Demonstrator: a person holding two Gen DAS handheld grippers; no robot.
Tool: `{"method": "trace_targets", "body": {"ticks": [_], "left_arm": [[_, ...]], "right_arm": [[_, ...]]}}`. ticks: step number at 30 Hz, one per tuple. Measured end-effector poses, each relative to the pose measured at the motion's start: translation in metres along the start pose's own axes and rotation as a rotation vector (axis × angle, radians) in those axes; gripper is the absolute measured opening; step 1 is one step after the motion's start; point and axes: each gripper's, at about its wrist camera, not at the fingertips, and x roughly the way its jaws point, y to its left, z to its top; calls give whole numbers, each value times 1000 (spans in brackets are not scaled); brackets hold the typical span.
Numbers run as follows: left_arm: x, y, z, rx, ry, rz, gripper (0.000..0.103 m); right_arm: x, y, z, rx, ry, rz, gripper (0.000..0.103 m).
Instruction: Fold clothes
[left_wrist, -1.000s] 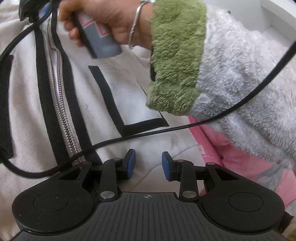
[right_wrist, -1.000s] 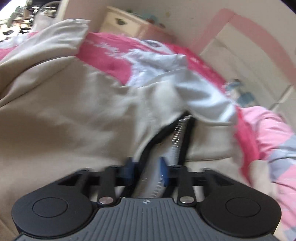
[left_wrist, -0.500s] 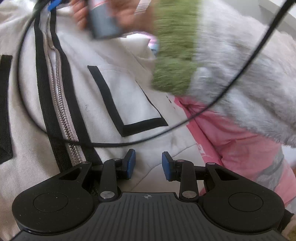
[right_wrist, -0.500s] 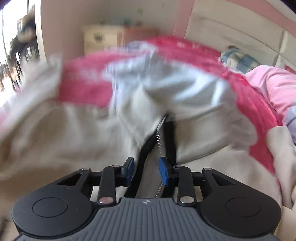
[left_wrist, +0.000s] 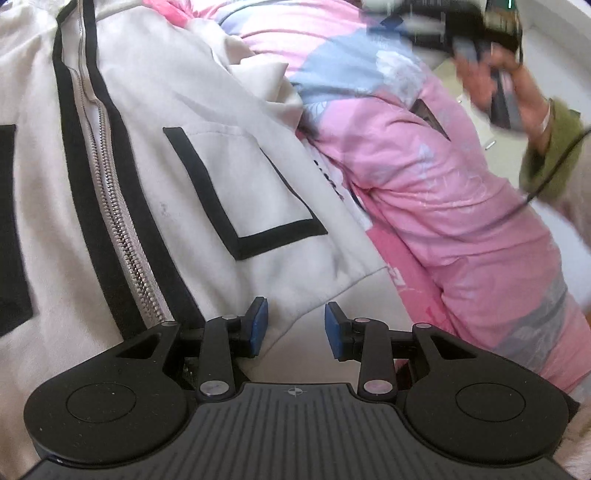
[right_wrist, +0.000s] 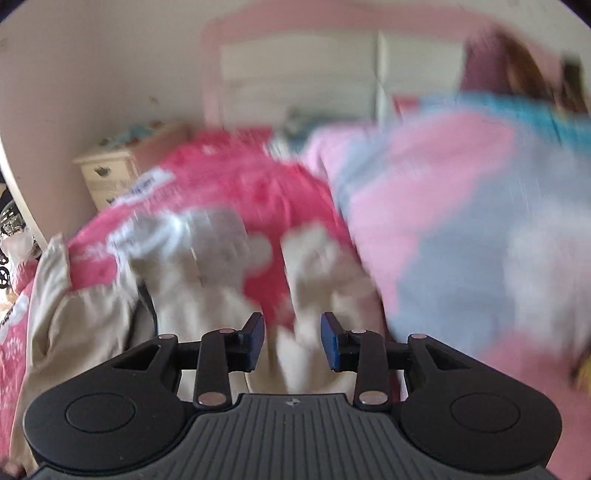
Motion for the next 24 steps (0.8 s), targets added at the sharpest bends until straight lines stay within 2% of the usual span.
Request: {"method": "trace_targets", "body": {"ticks": [4,6,9,10,11,13,14,17,19,21,24], "left_arm": [[-8,-7,3,-42,-10,40,37],[-8,-9,11,-79,-43,56,38],[-8,-7,27,-151,-108,69,38],[-6,-6,34,-177,-129,77,39],[-5,-5,41,-204,-149,86,39],[4,-4,54,-248,-173,119,40],[11,-3,57,-255,-179,136,40],[33,0,65,-272,-193,185,40],[42,2,76,-287,-179,211,40],[55,5,78,-307,-162,235,40],[56,8,83,-328,-155,255,40]], "right_arm": [[20,-15,-48,24,87,79,36],[29,-15,-66,-6,102,118,36],[55,-13,-92,-49,177,155,36],[66,-14,-100,-60,220,145,36],[69,-16,-99,-52,224,147,36],[69,-22,-90,-24,192,172,36],[65,-24,-78,-19,140,187,36],[62,-30,-29,-37,-24,191,51],[84,-33,6,-63,-87,159,54],[120,-37,40,-64,-97,130,58],[184,-42,83,-17,-34,103,59]]}}
